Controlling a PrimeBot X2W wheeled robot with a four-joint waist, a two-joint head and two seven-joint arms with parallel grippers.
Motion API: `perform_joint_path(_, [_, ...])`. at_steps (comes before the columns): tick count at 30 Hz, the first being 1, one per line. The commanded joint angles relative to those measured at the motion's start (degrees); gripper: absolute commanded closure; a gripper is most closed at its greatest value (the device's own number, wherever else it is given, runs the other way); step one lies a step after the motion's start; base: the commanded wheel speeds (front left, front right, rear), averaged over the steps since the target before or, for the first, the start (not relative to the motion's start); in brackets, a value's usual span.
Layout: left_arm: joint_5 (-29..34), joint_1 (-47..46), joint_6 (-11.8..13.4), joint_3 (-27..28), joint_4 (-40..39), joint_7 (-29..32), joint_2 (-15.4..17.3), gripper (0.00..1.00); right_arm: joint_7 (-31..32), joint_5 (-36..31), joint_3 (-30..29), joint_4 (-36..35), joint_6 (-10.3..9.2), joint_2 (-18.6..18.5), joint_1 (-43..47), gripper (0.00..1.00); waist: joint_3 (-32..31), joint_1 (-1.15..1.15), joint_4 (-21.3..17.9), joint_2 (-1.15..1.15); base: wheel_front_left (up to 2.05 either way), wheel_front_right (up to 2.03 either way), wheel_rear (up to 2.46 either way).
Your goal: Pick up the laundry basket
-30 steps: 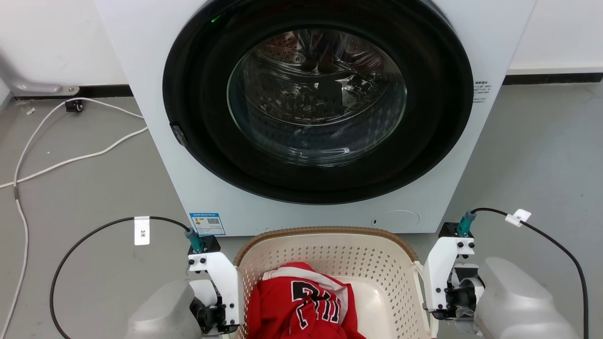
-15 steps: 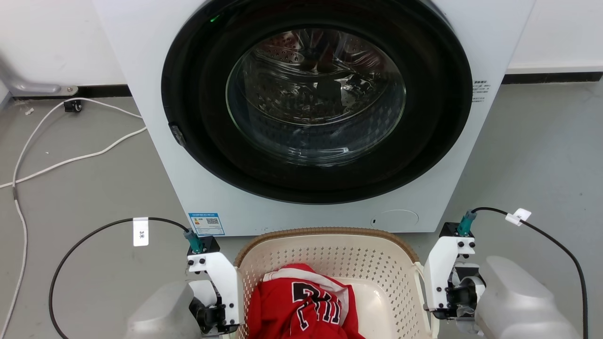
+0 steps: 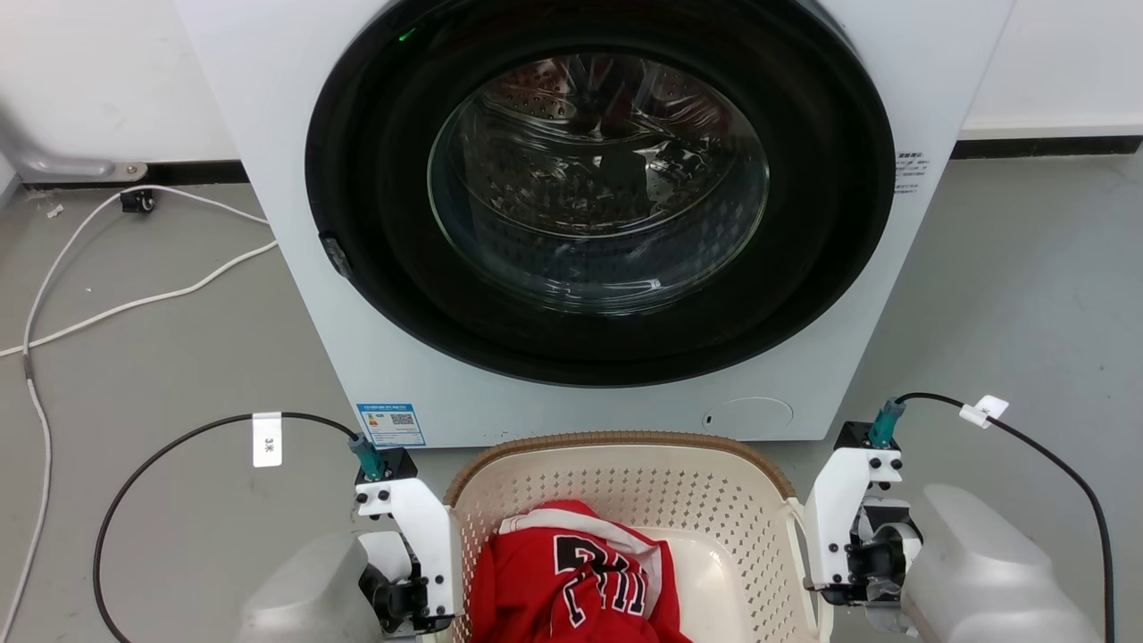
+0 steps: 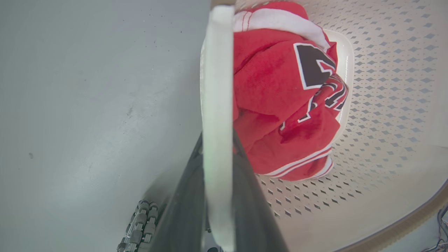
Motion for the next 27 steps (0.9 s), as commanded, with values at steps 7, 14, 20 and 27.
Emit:
perform_joint_path(7, [-1.12,-1.09,-0.78,-0.46,-0.69,-0.63,-1.17,1.00,0.22,-0.51,-0.85,-0.42,0.77,1.52,-0.13,1.00,0.10,0.00,-0.14,0.00,0.00,0.00,0.00])
perform_joint_path(14, [-1.51,-1.10,-0.78,-0.86,-0.69,-0.71,-1.23,1.00,0.39,-0.95,-1.49,-0.42,0.77,1.59,0.06,1.00,0.11,0.00,-0.17,0.00,0.00,0.00,0.00])
perform_joint_path(20, [-1.85,-1.14,-0.78,-1.23,-0.59,-0.91,-1.19,1.00,0.48,-1.39,-2.05,-0.42,0.77,1.69,0.14,1.00,0.07,0.00,-0.24,0.00,0.00,0.00,0.00])
perform_joint_path(27, [-2.25,-1.19,-0.78,-1.67,-0.56,-1.14,-1.19,1.00,0.35,-1.68,-2.72,-0.42,0.77,1.84,0.46,1.00,0.04,0.00,-0.23,0.00,0.00,0.00,0.00])
